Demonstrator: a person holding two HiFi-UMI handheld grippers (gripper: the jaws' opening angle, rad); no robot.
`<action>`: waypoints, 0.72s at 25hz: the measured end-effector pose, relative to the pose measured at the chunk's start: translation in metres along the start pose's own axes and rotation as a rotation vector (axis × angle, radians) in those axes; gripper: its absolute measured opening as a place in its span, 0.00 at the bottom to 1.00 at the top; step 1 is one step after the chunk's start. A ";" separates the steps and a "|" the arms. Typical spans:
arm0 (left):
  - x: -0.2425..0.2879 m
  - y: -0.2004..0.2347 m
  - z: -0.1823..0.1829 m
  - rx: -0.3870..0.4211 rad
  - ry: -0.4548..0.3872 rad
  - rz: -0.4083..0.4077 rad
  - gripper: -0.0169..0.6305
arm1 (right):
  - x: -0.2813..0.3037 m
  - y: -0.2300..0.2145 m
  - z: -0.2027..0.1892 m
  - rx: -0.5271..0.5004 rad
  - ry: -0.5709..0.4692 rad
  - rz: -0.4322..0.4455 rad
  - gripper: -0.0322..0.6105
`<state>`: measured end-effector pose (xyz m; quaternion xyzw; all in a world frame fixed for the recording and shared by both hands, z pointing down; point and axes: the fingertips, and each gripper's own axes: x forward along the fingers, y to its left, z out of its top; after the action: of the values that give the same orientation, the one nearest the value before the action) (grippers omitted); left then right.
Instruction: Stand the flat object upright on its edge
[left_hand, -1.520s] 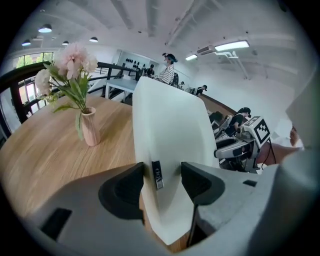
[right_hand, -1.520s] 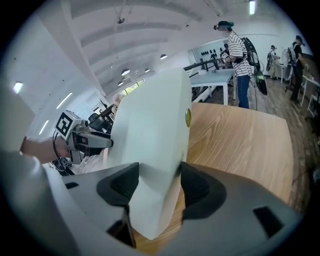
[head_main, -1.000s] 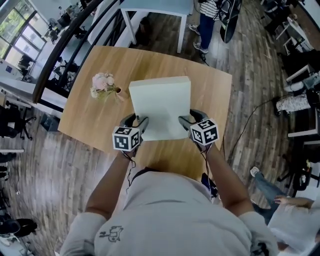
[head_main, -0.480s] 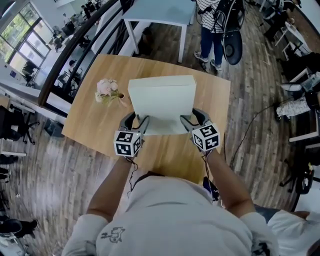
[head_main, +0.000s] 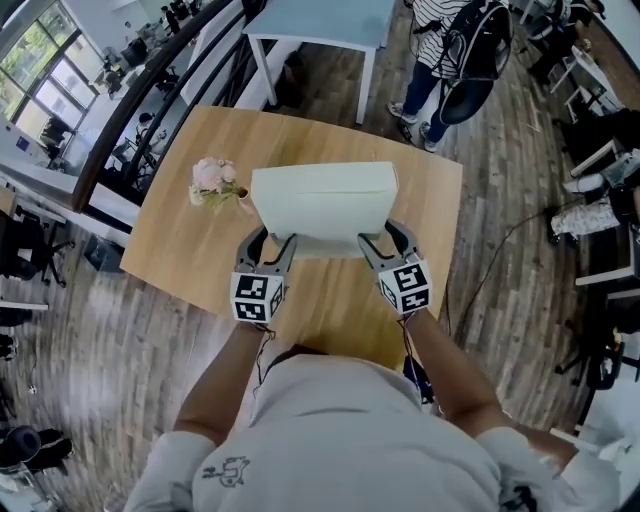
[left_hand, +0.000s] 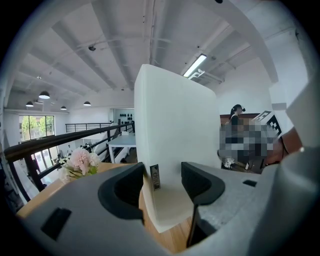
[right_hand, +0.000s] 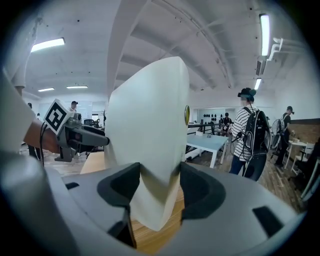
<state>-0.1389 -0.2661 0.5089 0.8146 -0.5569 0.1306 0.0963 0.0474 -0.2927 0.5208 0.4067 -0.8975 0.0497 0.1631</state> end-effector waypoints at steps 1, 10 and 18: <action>0.002 0.001 -0.002 0.005 0.000 0.002 0.40 | 0.003 0.000 -0.002 -0.003 0.003 -0.004 0.45; 0.017 0.008 -0.031 0.030 0.011 0.011 0.40 | 0.022 0.000 -0.034 -0.011 0.043 -0.036 0.45; 0.039 0.009 -0.063 0.038 0.048 -0.009 0.40 | 0.037 -0.003 -0.072 0.007 0.104 -0.066 0.45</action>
<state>-0.1400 -0.2848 0.5816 0.8153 -0.5483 0.1602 0.0944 0.0450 -0.3056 0.6009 0.4335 -0.8737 0.0685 0.2097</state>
